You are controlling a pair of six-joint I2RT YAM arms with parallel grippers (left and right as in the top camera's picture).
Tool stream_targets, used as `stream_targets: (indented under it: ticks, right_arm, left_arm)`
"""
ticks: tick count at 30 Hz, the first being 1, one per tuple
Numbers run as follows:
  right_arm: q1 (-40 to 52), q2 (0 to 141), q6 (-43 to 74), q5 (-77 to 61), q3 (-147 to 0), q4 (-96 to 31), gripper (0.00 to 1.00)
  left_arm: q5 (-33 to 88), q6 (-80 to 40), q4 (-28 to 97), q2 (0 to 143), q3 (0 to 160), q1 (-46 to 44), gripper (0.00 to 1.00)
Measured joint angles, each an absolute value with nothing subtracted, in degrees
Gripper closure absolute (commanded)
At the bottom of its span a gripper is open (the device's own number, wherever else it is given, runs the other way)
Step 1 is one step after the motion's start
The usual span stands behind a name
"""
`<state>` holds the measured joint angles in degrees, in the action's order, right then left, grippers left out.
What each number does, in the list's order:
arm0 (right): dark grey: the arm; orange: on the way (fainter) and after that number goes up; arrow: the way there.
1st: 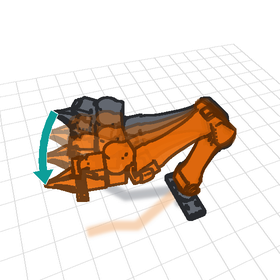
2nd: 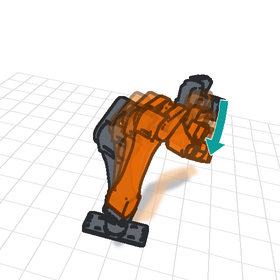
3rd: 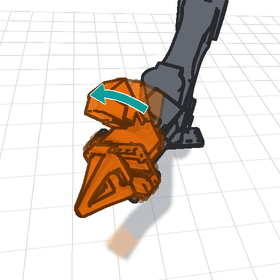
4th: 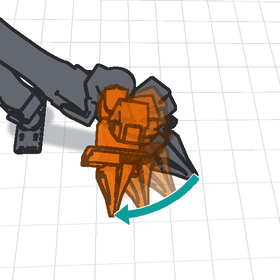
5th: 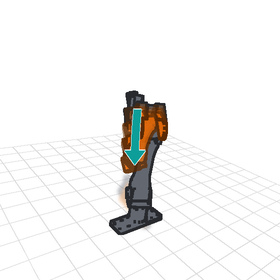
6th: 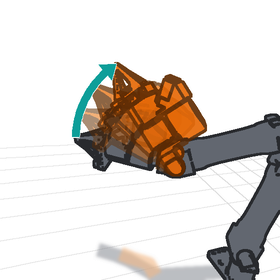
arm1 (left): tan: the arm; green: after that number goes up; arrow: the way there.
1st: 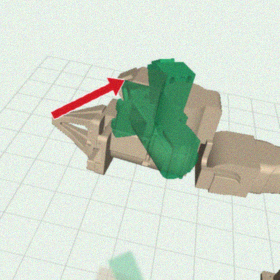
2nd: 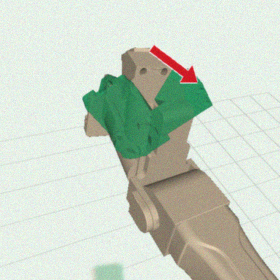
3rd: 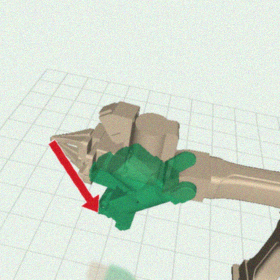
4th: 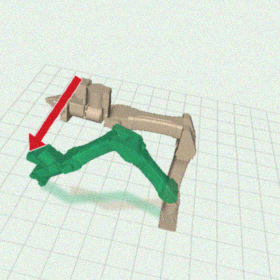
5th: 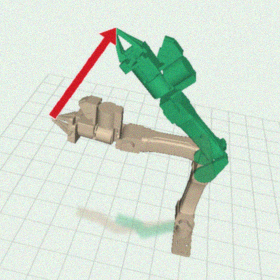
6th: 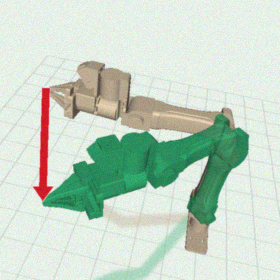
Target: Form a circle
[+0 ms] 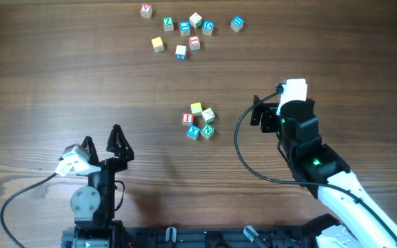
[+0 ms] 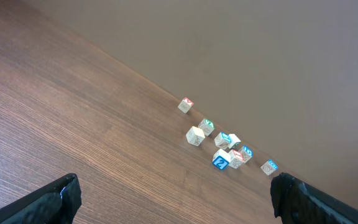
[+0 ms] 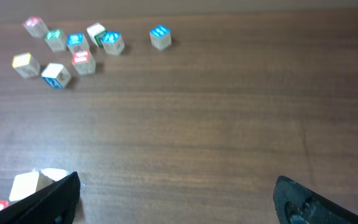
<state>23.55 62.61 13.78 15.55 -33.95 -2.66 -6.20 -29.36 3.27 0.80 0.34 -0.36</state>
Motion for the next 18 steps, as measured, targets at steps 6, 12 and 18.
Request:
stream_targets:
  ticks: [6, 12, 18]
  right_arm:
    - [23.6, 62.2, 13.8, 15.5, -31.0, 4.9, 0.0]
    - [23.5, 60.0, 13.8, 15.6, -19.0, 23.9, 0.0]
    - [23.6, 54.9, 13.8, 15.6, -9.3, 33.6, 0.0]
  left_arm:
    - [-6.2, -29.4, 3.2, 0.8, 0.3, -0.4, 0.0]
    - [-6.2, -29.3, 3.3, 0.8, 0.3, -0.4, 0.0]
    - [-6.2, -29.3, 3.3, 0.8, 0.3, -0.4, 0.0]
